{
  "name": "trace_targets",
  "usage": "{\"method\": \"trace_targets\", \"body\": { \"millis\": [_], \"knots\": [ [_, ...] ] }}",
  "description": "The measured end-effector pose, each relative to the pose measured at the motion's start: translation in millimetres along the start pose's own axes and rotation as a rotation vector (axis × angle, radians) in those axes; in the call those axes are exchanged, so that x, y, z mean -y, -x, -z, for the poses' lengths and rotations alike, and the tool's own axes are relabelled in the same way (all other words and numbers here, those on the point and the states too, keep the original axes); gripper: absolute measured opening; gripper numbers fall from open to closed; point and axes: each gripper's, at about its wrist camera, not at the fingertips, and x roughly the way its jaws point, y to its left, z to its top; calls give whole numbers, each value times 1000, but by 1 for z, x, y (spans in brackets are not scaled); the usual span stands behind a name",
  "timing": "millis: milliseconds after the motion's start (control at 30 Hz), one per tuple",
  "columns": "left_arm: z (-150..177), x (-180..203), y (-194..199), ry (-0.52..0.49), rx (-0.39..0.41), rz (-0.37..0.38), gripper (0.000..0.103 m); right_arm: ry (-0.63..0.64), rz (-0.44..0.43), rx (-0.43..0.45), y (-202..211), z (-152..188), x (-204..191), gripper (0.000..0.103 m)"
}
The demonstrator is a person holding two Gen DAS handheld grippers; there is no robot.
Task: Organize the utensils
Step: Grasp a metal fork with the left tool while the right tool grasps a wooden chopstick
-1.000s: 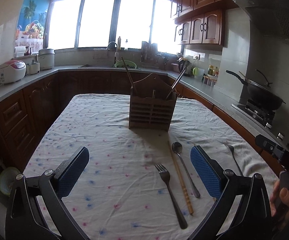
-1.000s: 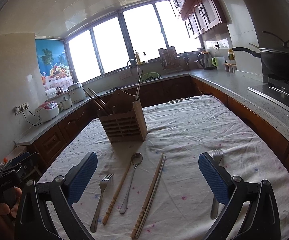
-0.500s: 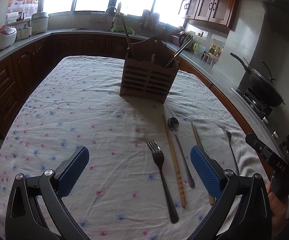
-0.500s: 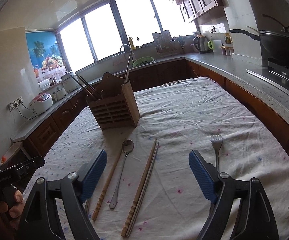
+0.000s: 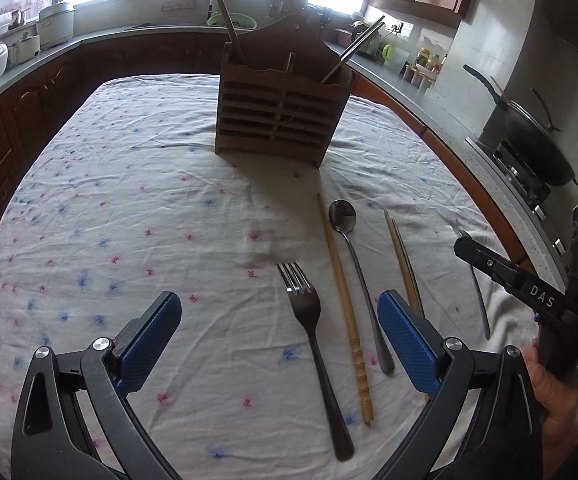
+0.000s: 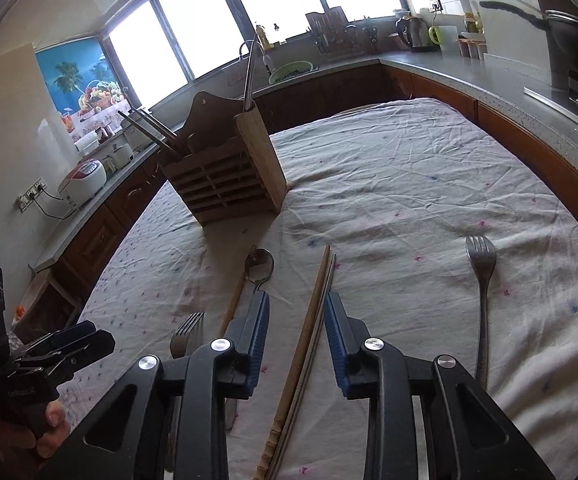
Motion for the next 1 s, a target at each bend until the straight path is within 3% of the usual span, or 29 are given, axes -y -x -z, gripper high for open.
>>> {"method": "trace_targets", "body": {
  "millis": [233, 367, 600, 833, 1000],
  "knots": [
    [-4, 14, -35, -56, -107, 17, 69, -13, -14, -65, -27, -11, 3, 24],
    [-4, 17, -51, -61, -153, 24, 62, -8, -10, -87, -40, -17, 5, 24],
    [-3, 15, -68, -63, -199, 44, 39, 19, 1, -132, -67, -27, 3, 21],
    [-7, 7, -69, -52, -194, 74, 29, 46, 63, -216, -103, -32, 6, 17],
    [-8, 4, -69, -43, -194, 99, 28, 69, 80, -235, -114, -37, 4, 16]
  ]
}}
